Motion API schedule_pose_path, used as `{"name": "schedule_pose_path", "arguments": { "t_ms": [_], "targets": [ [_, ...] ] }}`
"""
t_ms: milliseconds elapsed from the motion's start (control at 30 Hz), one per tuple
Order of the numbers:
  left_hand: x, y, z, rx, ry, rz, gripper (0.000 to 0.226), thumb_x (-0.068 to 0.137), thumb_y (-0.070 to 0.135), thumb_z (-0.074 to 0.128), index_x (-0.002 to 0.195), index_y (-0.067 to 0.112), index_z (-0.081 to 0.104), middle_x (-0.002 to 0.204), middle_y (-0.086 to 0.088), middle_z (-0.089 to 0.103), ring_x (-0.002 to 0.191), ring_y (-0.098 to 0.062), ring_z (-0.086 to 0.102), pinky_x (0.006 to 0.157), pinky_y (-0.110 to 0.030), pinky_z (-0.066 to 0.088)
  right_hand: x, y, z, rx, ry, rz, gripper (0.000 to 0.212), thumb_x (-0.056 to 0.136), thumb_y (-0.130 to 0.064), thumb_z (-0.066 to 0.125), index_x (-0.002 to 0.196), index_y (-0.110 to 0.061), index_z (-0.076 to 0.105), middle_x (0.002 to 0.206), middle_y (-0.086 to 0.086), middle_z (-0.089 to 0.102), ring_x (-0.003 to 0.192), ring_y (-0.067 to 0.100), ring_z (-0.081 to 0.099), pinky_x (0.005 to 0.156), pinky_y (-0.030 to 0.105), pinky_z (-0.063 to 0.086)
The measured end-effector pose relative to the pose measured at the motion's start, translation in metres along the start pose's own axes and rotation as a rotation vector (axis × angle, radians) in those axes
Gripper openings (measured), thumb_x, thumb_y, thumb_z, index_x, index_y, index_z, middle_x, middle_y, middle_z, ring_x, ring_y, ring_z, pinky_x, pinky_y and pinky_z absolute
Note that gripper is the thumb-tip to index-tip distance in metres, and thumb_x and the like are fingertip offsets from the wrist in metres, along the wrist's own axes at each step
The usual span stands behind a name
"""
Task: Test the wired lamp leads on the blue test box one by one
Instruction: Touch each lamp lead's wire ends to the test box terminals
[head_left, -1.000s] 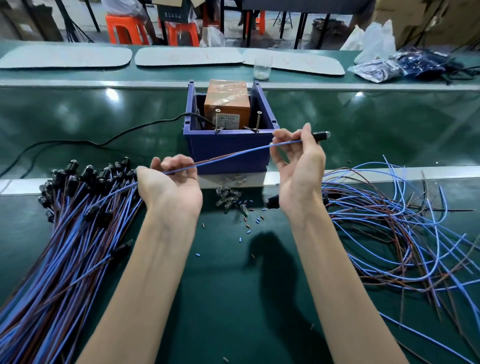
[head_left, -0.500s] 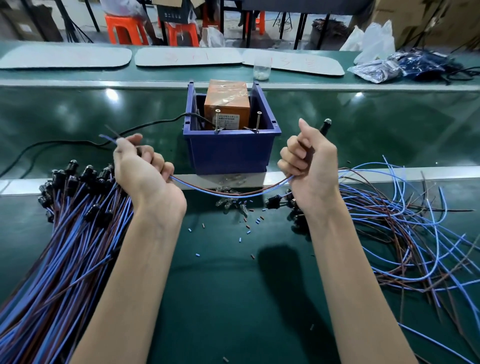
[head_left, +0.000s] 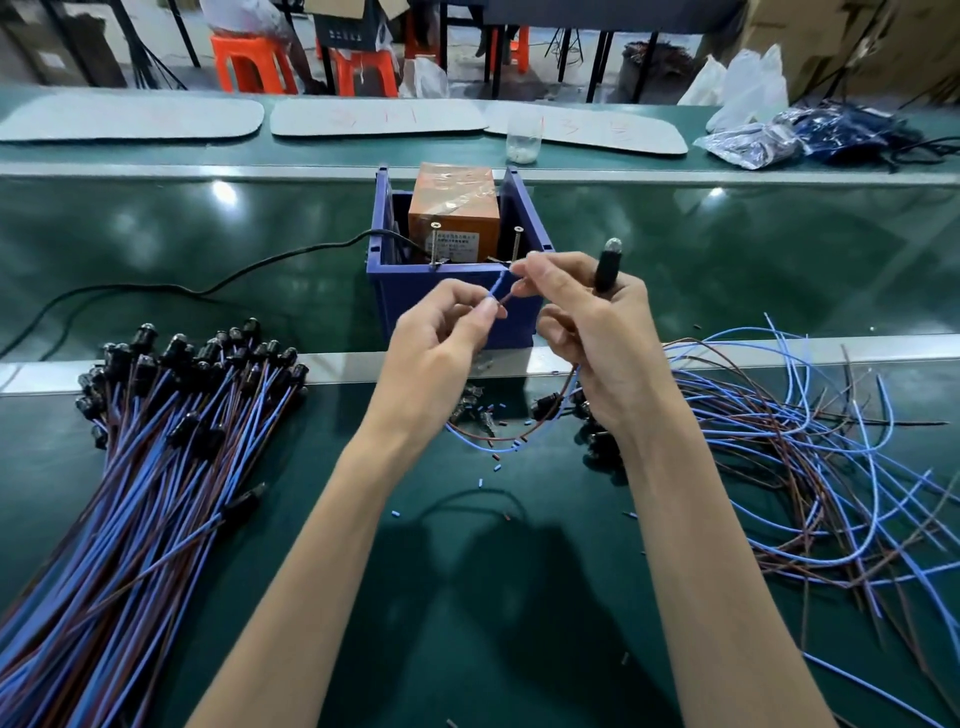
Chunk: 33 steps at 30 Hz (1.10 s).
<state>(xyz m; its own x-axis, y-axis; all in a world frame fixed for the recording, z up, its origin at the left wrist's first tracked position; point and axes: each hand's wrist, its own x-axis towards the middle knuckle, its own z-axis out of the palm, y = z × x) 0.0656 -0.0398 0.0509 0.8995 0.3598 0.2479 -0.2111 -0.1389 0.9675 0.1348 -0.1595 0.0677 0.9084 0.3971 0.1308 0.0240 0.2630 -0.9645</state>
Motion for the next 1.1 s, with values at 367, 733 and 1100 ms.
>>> {"name": "schedule_pose_path", "arguments": {
  "t_ms": [367, 733, 1100],
  "targets": [
    [-0.0011, -0.0044, -0.0040, 0.077, 0.012, 0.009, 0.021, 0.098, 0.015, 0.053, 0.078, 0.020, 0.058, 0.047, 0.017, 0.043, 0.044, -0.003, 0.029, 0.044, -0.013, 0.024, -0.0022, 0.0000, -0.0043, -0.176, -0.074, 0.007, 0.012, 0.083, -0.008, 0.072, 0.076, -0.017, 0.070, 0.058, -0.005, 0.056, 0.051, 0.005, 0.045, 0.043, 0.012, 0.029],
    [0.0006, -0.0067, -0.0058, 0.121, 0.024, -0.001, 0.021, 0.097, 0.017, 0.053, 0.077, 0.021, 0.059, 0.049, 0.016, 0.044, 0.044, -0.003, 0.028, 0.044, -0.016, 0.025, -0.0024, -0.0014, -0.0062, -0.268, -0.086, 0.045, 0.009, 0.085, -0.010, 0.071, 0.077, -0.015, 0.070, 0.064, -0.005, 0.066, 0.050, 0.002, 0.044, 0.045, 0.011, 0.030],
    [0.0015, -0.0063, -0.0076, 0.148, 0.003, -0.014, 0.021, 0.096, 0.018, 0.055, 0.077, 0.023, 0.060, 0.055, 0.017, 0.053, 0.047, -0.003, 0.030, 0.047, -0.015, 0.027, -0.0007, 0.0017, -0.0064, -0.283, -0.089, 0.043, 0.014, 0.089, -0.008, 0.066, 0.076, -0.014, 0.067, 0.062, -0.007, 0.063, 0.049, 0.001, 0.043, 0.046, 0.009, 0.032]
  ]
}}
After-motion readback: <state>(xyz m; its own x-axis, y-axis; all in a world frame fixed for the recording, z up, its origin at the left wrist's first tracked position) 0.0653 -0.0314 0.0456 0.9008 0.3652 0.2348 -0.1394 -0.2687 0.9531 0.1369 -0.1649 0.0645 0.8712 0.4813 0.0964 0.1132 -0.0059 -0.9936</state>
